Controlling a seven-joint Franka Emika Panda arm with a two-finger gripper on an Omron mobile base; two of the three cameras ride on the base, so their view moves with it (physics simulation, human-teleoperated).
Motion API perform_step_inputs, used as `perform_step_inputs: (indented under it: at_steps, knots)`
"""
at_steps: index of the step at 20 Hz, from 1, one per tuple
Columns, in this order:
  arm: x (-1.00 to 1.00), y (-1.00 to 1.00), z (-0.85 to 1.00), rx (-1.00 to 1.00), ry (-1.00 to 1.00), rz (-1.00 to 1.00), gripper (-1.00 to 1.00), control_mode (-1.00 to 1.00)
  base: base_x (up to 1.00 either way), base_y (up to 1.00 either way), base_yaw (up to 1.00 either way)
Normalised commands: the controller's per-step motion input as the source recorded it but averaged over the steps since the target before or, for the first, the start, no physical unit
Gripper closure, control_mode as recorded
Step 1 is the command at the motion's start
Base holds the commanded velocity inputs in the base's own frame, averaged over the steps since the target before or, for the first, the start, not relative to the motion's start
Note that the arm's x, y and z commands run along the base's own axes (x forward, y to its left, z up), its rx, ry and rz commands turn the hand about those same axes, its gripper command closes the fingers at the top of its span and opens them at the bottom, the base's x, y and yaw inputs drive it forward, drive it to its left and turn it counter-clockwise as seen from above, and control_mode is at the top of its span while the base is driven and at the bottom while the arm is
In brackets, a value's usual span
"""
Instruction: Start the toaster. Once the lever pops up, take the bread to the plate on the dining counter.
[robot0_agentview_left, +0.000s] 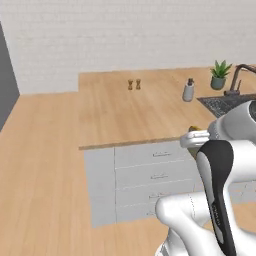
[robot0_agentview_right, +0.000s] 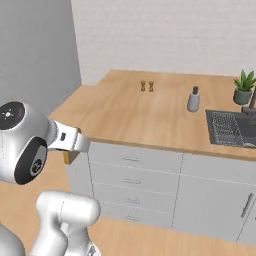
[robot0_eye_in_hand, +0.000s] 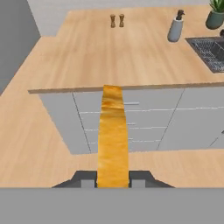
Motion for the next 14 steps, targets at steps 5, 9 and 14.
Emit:
perform_step_inputs:
  at_steps: [5, 9, 14]
  knots:
    - [0.00, 0.00, 0.00, 0.00, 0.00, 0.00, 1.00, 1.00, 0.00, 0.83, 0.24]
    - [0.00, 0.00, 0.00, 0.00, 0.00, 0.00, 1.00, 1.00, 0.14, 1.00, 0.03]
    - [0.00, 0.00, 0.00, 0.00, 0.00, 0.00, 1.00, 1.00, 0.50, 1.00, 0.00]
